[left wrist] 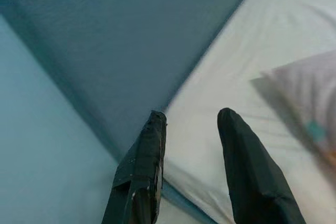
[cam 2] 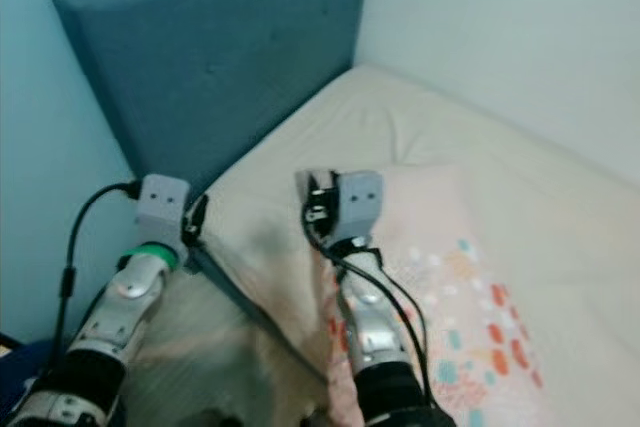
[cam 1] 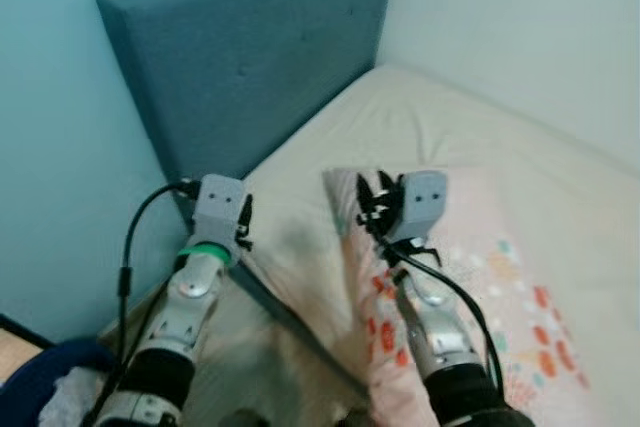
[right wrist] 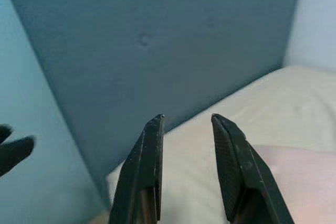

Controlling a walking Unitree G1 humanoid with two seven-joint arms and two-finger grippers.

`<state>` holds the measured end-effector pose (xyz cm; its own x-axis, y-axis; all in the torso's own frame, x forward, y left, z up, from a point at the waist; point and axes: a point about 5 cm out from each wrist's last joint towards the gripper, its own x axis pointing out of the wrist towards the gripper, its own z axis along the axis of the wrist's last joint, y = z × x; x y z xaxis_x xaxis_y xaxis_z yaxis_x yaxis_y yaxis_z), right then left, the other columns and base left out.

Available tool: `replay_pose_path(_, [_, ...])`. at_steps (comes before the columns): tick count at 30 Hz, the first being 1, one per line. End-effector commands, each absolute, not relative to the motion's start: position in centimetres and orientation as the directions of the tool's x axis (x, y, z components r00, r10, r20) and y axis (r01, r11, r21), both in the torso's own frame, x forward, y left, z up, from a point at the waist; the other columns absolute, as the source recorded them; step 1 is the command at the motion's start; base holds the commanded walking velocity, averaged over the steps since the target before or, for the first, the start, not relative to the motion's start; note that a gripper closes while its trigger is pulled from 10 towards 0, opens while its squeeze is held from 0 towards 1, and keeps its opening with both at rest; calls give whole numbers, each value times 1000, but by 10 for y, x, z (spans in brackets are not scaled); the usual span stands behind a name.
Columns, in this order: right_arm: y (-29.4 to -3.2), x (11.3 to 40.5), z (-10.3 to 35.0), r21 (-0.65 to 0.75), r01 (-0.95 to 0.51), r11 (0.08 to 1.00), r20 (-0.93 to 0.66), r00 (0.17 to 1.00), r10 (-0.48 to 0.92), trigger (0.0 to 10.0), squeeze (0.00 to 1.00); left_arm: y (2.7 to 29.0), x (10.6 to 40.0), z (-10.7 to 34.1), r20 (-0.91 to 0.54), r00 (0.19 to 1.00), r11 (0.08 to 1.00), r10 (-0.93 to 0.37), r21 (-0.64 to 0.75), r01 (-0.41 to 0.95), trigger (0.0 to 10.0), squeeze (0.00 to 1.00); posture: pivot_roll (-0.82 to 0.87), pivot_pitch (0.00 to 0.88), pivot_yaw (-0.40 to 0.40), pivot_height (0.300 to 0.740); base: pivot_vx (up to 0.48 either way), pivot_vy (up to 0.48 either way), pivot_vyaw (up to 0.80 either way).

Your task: Clean up the room

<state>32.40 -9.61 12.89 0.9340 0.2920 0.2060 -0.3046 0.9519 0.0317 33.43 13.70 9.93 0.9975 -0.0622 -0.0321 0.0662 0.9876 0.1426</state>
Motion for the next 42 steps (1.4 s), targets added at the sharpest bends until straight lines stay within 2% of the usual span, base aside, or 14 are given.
replay_pose_path(1, [-102,323,125,49,-298,953,190,940,284,10000,0,133,331,92,-60,995,986,-79,145,87,10000,0,-78,43,75,711,0,0,0])
replay_pose_path(13, [-108,323,121,46,-266,963,172,952,254,10000,0,124,328,89,-82,984,976,-160,133,170,10000,0,-79,43,75,711,0,0,0])
replay_pose_path(40, [-115,325,119,54,-197,979,150,971,187,10000,0,122,329,88,-100,980,975,-171,129,183,10000,0,-81,48,81,711,0,0,0])
replay_pose_path(42, [-114,325,118,71,-200,977,140,972,189,10000,0,122,329,88,-103,980,975,-169,127,181,10000,0,-81,48,81,711,0,0,-800])
